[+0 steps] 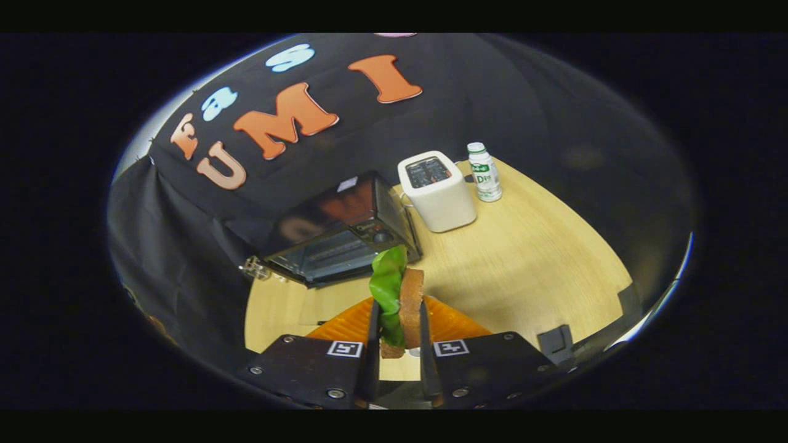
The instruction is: Open the toaster oven, put the food inside, and close the toaster oven door.
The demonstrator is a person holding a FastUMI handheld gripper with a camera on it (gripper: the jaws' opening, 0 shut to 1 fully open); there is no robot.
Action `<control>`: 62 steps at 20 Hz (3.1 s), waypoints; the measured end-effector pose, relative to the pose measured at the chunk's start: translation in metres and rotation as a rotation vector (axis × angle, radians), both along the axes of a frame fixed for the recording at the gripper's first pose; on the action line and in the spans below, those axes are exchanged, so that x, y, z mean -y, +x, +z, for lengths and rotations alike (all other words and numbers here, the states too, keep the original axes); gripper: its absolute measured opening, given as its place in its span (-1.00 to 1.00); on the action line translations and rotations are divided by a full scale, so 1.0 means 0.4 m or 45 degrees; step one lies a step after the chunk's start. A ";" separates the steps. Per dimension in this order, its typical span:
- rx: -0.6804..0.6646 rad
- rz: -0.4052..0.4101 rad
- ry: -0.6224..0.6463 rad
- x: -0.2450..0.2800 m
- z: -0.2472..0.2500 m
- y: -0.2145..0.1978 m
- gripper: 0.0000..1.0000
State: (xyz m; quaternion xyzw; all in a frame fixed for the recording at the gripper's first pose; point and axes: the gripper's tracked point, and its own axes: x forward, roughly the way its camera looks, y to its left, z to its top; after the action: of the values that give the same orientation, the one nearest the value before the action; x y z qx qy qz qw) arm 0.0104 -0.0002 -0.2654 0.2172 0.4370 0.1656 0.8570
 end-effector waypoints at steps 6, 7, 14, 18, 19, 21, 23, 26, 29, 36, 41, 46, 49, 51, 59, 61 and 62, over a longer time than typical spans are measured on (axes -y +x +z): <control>0.003 -0.121 0.322 -0.142 -0.013 0.003 -0.45; -0.006 -0.152 0.359 -0.165 -0.030 0.009 -0.45; -0.107 -0.318 0.594 -0.340 -0.155 0.033 -0.45; -0.118 -0.388 0.651 -0.422 -0.207 0.085 -0.45; -0.125 -0.410 0.662 -0.439 -0.218 0.102 -0.45; -0.139 -0.465 0.667 -0.474 -0.244 0.139 -0.45; -0.146 -0.526 0.666 -0.502 -0.273 0.172 -0.45; -0.161 -0.639 0.748 -0.538 -0.294 0.222 -0.45; -0.159 -0.718 0.813 -0.568 -0.318 0.261 -0.45; -0.181 -0.835 0.853 -0.595 -0.362 0.308 -0.40; -0.217 -0.841 0.824 -0.600 -0.362 0.302 0.29; -0.247 -0.836 0.737 -0.576 -0.382 0.271 0.73; -0.303 -0.833 0.768 -0.584 -0.392 0.272 0.92; -0.335 -0.812 0.760 -0.593 -0.395 0.255 0.95; -0.206 -0.616 0.459 -0.504 -0.329 0.121 0.96; -0.147 -0.494 0.378 -0.486 -0.274 0.072 0.96; -0.120 -0.444 0.353 -0.479 -0.245 0.050 0.96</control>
State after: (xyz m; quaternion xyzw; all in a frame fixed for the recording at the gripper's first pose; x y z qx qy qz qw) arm 0.0305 0.1916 -0.3636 0.4125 0.4057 0.0632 0.8132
